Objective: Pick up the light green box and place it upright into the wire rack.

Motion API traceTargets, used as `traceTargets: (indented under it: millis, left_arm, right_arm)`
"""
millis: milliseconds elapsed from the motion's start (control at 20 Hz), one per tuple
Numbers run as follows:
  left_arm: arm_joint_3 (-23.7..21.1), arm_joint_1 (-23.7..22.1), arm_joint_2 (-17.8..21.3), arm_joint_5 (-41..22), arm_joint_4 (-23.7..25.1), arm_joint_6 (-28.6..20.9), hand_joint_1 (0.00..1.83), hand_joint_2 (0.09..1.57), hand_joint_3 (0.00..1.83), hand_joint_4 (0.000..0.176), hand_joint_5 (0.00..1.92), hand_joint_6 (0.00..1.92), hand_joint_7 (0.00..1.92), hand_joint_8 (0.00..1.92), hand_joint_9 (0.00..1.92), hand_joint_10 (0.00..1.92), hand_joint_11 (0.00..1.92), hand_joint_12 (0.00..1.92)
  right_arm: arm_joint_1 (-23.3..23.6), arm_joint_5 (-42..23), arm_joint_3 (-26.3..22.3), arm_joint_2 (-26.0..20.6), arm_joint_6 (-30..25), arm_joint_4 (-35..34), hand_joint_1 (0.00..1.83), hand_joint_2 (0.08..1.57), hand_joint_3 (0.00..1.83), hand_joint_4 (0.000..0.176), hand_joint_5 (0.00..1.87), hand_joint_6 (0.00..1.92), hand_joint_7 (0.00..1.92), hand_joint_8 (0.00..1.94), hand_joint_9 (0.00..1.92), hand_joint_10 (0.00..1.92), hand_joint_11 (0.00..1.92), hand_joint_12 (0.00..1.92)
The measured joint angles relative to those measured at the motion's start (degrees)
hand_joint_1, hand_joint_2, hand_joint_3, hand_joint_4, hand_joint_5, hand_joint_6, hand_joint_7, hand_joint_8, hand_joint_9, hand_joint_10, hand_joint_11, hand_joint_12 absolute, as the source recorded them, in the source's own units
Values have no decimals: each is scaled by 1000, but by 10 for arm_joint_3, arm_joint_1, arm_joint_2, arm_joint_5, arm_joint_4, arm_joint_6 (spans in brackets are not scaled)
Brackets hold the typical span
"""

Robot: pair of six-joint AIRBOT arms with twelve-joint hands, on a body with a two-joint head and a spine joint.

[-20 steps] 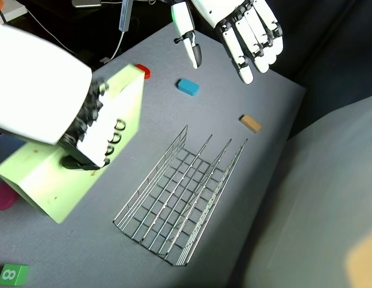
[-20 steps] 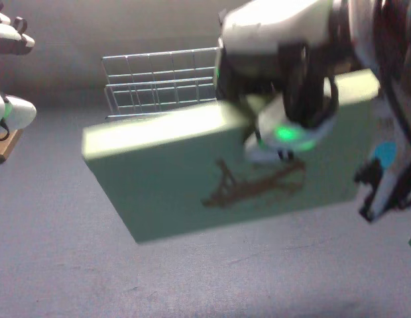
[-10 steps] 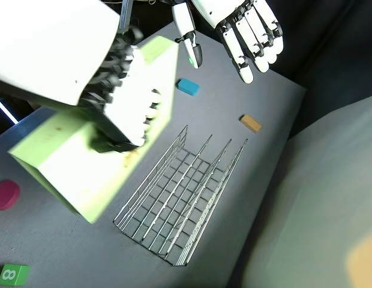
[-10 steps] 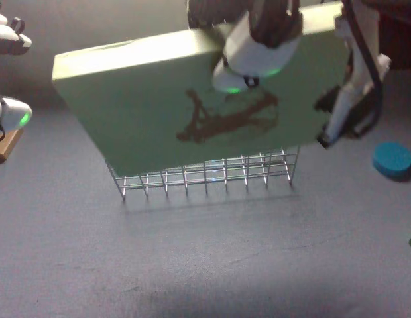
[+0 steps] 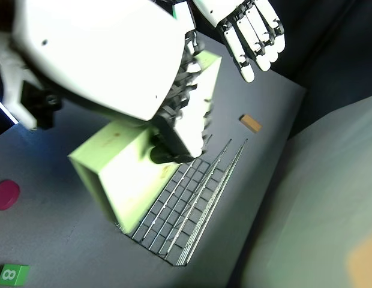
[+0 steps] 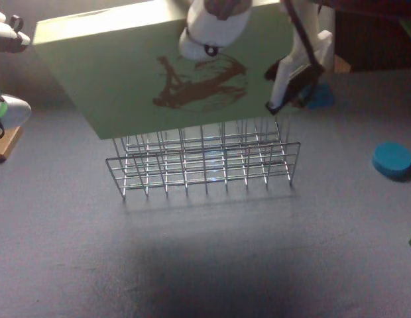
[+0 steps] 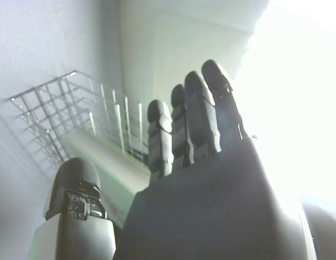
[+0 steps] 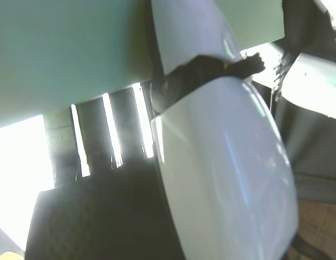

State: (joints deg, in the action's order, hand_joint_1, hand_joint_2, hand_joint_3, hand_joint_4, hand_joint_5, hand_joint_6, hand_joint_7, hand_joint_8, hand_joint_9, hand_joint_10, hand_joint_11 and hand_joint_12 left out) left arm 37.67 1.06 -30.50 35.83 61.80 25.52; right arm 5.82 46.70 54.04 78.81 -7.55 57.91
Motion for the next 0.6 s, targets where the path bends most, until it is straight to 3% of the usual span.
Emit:
traceTargets:
  millis: [600]
  left_arm:
    - [0, 0, 0, 2, 0, 0, 117, 1272, 3, 66, 236, 1, 206, 0, 171, 1, 0, 493]
  right_arm:
    - [-36, -4, 13, 14, -37, 47, 1360, 1161, 0, 0, 825, 1049, 919, 1101, 823, 1427, 710, 1467]
